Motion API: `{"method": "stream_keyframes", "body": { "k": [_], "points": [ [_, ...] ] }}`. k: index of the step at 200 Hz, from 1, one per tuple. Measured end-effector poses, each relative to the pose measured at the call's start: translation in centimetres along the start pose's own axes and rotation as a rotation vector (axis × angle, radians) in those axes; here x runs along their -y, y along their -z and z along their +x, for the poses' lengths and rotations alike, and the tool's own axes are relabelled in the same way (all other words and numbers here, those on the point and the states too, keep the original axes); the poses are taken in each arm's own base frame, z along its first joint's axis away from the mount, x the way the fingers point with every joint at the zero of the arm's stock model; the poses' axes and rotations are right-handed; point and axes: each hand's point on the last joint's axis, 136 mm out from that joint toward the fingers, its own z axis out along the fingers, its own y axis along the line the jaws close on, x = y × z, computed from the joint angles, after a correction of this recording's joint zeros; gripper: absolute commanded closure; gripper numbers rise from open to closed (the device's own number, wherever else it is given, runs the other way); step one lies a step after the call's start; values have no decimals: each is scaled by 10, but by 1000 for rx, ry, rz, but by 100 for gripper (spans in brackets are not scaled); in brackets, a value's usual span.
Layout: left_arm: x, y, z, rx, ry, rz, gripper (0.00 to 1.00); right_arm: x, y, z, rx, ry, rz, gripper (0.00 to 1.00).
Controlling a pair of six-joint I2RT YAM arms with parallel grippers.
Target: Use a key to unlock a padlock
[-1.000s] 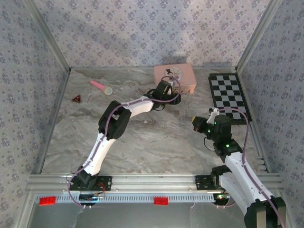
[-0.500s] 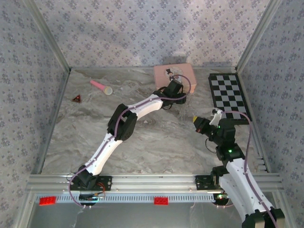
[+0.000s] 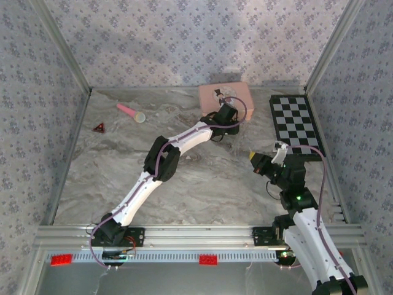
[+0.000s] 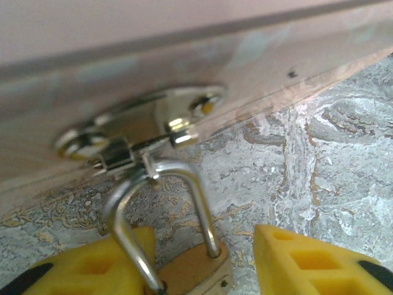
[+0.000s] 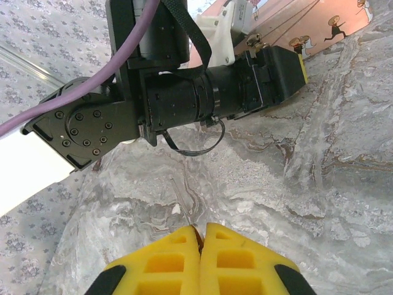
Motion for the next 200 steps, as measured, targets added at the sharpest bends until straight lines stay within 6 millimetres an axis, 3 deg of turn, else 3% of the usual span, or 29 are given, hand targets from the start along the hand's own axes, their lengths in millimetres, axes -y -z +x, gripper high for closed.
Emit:
{"method": "stream_keyframes", "body": {
  "k": [80, 119, 157, 200],
  "points": [
    [-2, -3, 1, -6, 16, 14, 83, 1, 0, 0, -1, -7, 2, 100],
    [-6, 2, 2, 23, 24, 42, 88, 1, 0, 1, -3, -24, 3, 100],
    [-25, 20, 14, 28, 36, 57, 89, 5, -4, 3, -18, -41, 16, 100],
    [-66, 51, 29, 23, 62, 55, 94, 9, -12, 11, -56, -67, 30, 100]
  ]
}}
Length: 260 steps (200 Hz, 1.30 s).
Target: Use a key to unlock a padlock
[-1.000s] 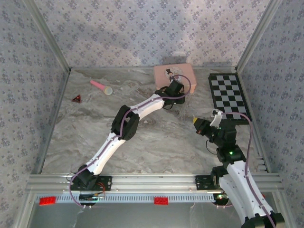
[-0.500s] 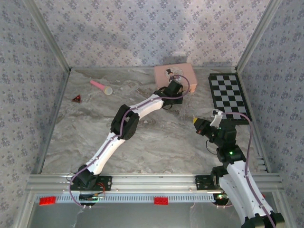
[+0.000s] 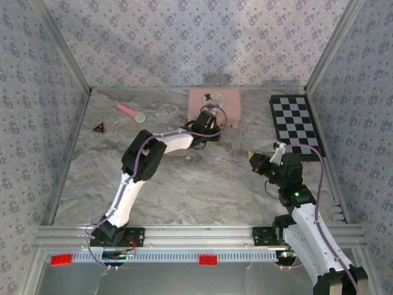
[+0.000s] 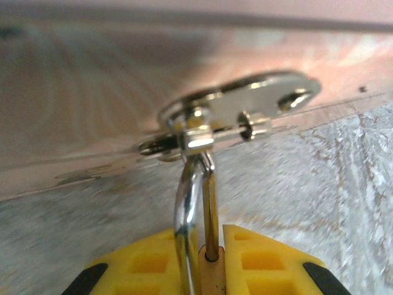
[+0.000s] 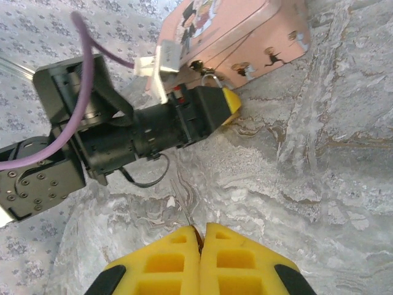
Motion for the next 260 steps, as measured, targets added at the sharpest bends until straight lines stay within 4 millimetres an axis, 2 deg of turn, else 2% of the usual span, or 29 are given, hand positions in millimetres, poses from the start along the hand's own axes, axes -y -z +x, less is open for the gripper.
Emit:
{"method": "stream_keyframes", "body": {
  "k": [43, 79, 119, 150, 179, 215, 233, 260],
  "points": [
    [-42, 35, 11, 10, 36, -24, 96, -6, -16, 16, -77, 17, 8, 100],
    [-76, 69, 28, 10, 86, -42, 96, -31, -35, 25, -128, 76, -8, 100],
    [-95, 99, 47, -14, 167, -13, 97, -48, -64, 49, -200, 129, 5, 100],
    [-95, 118, 70, -30, 200, 17, 98, -49, -75, 69, -228, 159, 37, 100],
    [-89, 130, 87, -30, 207, 30, 98, -51, -81, 78, -214, 151, 43, 100],
    [-71, 141, 108, -35, 241, 58, 98, -56, -83, 108, -258, 128, 18, 100],
    [-62, 145, 116, -40, 262, 62, 95, -55, -81, 124, -285, 115, 12, 100],
    [-52, 149, 124, -51, 271, 58, 92, -50, -78, 137, -299, 91, 17, 100]
  ]
}}
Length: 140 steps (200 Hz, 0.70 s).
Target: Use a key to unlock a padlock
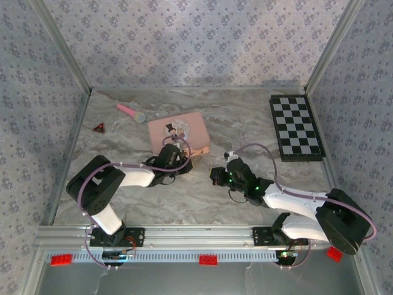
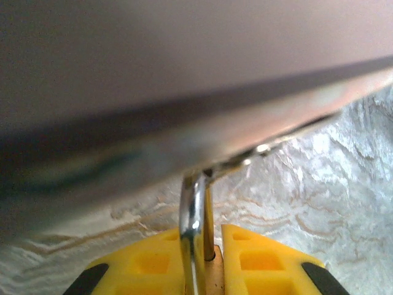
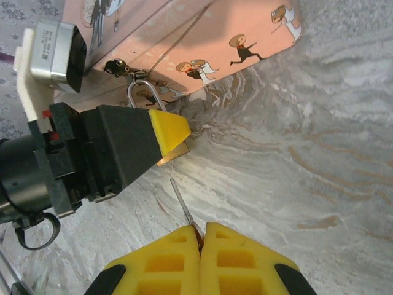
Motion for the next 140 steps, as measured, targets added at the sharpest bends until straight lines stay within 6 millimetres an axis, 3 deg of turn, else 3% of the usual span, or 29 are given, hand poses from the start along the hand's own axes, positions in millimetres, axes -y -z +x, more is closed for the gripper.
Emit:
{"method": "stream_keyframes", "body": {
  "k": [57, 140],
  "points": [
    [-1, 6, 9, 8, 4, -19, 83, -2, 0, 12, 2, -9, -8, 100],
    [-2, 12, 12, 28, 57, -8, 79, -7, -1, 12, 10, -12, -26, 100]
  ]
}}
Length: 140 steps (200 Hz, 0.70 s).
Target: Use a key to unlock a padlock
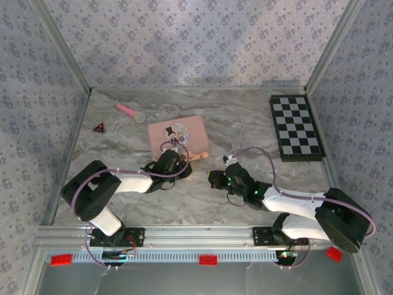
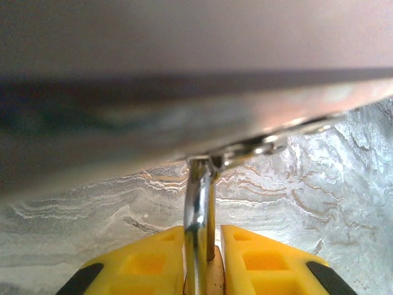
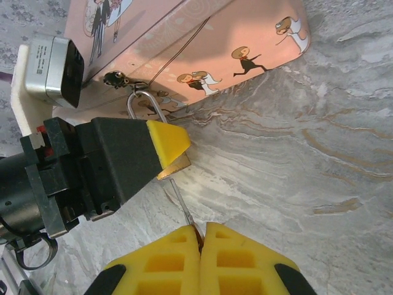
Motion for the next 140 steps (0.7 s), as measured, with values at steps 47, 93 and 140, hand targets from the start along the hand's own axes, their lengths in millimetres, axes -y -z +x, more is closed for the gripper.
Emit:
{"method": "stream_keyframes", "body": {
  "k": [47, 93, 140],
  "points": [
    [2, 0, 0, 2, 26, 8, 81, -1, -5, 9, -21, -5, -1, 100],
    [4, 2, 0, 4, 51, 18, 83, 4, -16, 17, -44, -34, 8, 100],
    [8, 5, -2, 5, 81, 34, 85, 8, -33, 34, -100, -96, -10, 100]
  ]
}}
